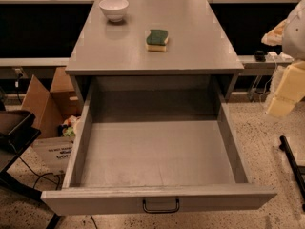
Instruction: Close top drawer
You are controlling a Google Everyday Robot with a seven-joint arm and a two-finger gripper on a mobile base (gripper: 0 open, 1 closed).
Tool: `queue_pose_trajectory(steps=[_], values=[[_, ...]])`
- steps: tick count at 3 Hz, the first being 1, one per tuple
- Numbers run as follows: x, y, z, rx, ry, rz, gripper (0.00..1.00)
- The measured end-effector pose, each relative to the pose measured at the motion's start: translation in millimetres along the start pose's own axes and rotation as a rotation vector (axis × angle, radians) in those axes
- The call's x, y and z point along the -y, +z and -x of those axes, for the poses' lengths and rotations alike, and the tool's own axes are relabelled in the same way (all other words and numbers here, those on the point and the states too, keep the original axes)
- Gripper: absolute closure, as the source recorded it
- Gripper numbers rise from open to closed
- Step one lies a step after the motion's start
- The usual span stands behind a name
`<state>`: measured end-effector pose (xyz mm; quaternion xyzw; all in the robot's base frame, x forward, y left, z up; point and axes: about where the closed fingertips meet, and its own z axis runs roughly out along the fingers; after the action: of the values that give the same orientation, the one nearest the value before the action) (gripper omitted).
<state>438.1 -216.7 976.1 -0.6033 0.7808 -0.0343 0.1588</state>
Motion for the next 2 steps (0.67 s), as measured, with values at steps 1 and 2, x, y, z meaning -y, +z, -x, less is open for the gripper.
queue_pose_trajectory(steps=[1,2], values=[[0.0,0.0,0.0,0.000,0.000,0.000,0.00],[-8.5,-1.3,5.9,-0.023,-0.020,-0.025,0.00]])
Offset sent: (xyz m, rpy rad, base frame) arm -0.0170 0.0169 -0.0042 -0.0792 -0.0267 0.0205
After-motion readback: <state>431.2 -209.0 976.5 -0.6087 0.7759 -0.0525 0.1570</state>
